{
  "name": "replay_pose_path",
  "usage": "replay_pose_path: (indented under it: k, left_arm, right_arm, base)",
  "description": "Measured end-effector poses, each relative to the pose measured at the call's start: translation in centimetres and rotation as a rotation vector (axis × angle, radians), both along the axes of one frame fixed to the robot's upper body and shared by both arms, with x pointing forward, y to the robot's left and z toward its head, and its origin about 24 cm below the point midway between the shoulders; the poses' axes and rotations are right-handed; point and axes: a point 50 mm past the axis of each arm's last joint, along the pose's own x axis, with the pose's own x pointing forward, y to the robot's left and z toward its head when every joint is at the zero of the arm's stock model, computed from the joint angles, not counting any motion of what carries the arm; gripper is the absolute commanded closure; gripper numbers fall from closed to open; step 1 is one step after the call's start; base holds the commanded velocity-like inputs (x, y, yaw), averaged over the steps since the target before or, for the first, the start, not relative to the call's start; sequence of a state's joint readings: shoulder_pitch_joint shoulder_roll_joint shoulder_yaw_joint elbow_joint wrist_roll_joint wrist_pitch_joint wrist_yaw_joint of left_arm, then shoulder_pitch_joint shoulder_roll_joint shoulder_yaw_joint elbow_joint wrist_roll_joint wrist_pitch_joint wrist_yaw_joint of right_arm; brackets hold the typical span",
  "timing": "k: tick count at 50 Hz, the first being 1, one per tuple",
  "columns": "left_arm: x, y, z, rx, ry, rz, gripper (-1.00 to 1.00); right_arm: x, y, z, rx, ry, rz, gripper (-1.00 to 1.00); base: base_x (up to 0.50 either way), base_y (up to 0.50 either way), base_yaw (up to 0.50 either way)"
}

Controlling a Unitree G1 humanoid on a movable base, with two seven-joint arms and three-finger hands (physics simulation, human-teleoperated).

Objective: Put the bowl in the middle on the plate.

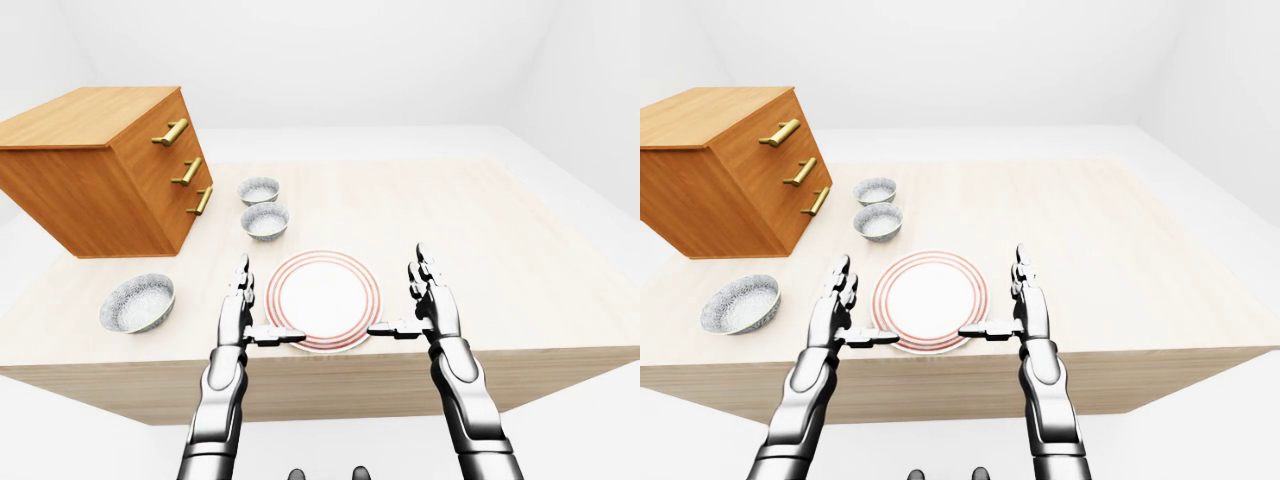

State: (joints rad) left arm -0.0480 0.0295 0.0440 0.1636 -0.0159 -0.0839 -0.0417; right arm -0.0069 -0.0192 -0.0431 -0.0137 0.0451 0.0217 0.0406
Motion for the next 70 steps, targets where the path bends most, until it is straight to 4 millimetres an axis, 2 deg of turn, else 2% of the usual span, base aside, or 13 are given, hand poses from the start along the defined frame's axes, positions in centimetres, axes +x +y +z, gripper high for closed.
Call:
replay_pose_path:
  k: [23,49,70]
  left_arm:
    - [-0.9,-0.3,1.7,0.004,-0.028,0.004,-1.0]
    - [-1.1,-0.2,2.0,0.021,-0.025,0.016,-1.0]
    - [-1.0,-0.1,1.6,0.028,-0.025,0.017,-1.0]
  right_arm:
    - [-0.2,-0.4,0.4,0.01,0.0,-0.019,-1.0]
    - [-1.8,-3.5,8.0,-0.044,-0.303,-0.071,-1.0]
    - [-3.6,-7.5,9.8,-0.134,-0.362,-0.152,-1.0]
  base:
    - [0.0,0.0,0.0]
    - [0.0,0.0,0.0]
    - [0.0,0.0,0.0]
